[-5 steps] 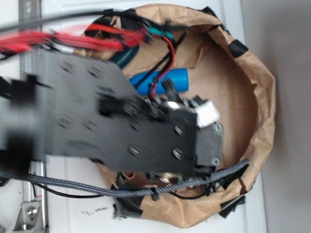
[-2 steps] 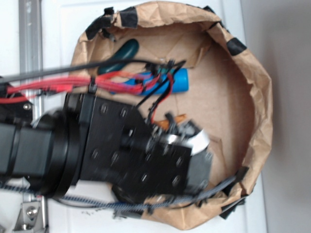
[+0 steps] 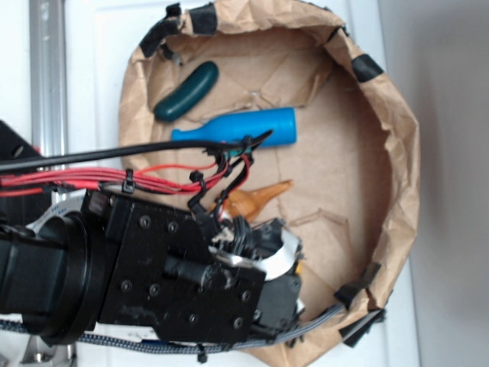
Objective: Grab the yellow duck.
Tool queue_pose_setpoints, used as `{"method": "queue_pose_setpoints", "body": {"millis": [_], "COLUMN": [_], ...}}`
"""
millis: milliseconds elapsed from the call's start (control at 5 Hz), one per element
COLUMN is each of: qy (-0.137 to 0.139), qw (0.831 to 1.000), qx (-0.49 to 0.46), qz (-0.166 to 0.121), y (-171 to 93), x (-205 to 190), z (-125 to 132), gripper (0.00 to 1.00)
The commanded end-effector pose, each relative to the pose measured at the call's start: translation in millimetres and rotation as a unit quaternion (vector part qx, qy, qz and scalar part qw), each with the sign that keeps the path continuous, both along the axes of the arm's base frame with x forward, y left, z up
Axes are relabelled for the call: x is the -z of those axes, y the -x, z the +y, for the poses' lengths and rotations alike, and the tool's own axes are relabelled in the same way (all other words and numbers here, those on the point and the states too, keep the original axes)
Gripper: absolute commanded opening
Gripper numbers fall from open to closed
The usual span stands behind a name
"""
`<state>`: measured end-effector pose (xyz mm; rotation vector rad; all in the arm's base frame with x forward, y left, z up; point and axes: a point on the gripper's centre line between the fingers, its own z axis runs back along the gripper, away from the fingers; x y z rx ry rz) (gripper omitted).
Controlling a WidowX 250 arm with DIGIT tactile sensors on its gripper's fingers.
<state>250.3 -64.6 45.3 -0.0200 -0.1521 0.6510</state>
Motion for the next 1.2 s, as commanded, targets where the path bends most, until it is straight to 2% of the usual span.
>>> {"method": "queue_pose_setpoints", "body": {"millis": [0, 200, 400, 800, 1000], "qy": [0.004, 0.013, 0.008, 0.008, -0.008], "qw": [0.999, 0.997, 0.997, 0.998, 0.999], "qx": [-0.002, -0.022, -0.038, -0.036, -0.034], "qz": [-0.038, -0.067, -0.07, -0.046, -0.026], "y": [-1, 4, 3, -5, -11], "x": [-14, -39, -43, -25, -10], "z": [4, 18, 26, 17, 8], "gripper": [1.0, 1.0, 1.0, 1.0, 1.0]}}
